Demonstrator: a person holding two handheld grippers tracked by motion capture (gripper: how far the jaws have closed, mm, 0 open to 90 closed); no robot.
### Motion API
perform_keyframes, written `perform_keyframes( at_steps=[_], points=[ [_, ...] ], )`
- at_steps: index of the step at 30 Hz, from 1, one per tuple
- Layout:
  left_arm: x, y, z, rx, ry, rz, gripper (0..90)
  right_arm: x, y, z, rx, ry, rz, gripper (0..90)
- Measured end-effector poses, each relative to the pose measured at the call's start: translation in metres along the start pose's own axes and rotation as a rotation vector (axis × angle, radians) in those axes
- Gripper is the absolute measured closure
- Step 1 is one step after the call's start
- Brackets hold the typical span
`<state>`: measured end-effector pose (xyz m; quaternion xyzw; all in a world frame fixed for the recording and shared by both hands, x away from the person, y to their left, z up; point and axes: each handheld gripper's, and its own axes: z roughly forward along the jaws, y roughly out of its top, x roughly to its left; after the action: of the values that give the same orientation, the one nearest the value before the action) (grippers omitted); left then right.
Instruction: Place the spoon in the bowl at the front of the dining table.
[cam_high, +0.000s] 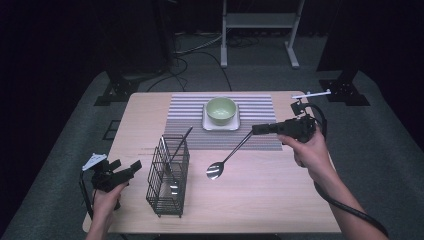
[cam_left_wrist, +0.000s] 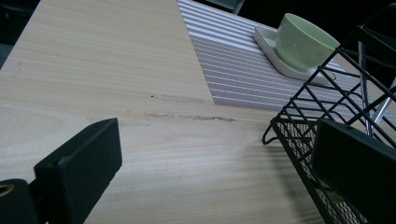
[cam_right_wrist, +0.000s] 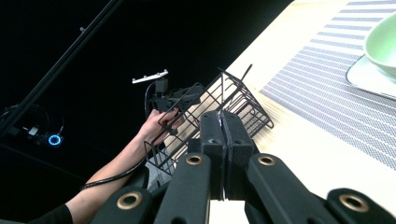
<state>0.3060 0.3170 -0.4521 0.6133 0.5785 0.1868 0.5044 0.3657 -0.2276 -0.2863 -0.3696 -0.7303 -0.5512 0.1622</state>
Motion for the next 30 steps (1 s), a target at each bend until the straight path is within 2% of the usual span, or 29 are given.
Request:
perform_keyframes(
  at_steps=[11,30],
  points=[
    [0.001,0.0,-0.001,-0.001,0.003,0.002,1.0,-0.017,-0.013,-0.009,-0.008,-0.022,0.037,88.9],
    [0.001,0.0,-0.001,-0.007,0.005,0.0,1.0,-0.038,-0.027,-0.021,-0.023,-0.055,0.082,89.0]
  ],
)
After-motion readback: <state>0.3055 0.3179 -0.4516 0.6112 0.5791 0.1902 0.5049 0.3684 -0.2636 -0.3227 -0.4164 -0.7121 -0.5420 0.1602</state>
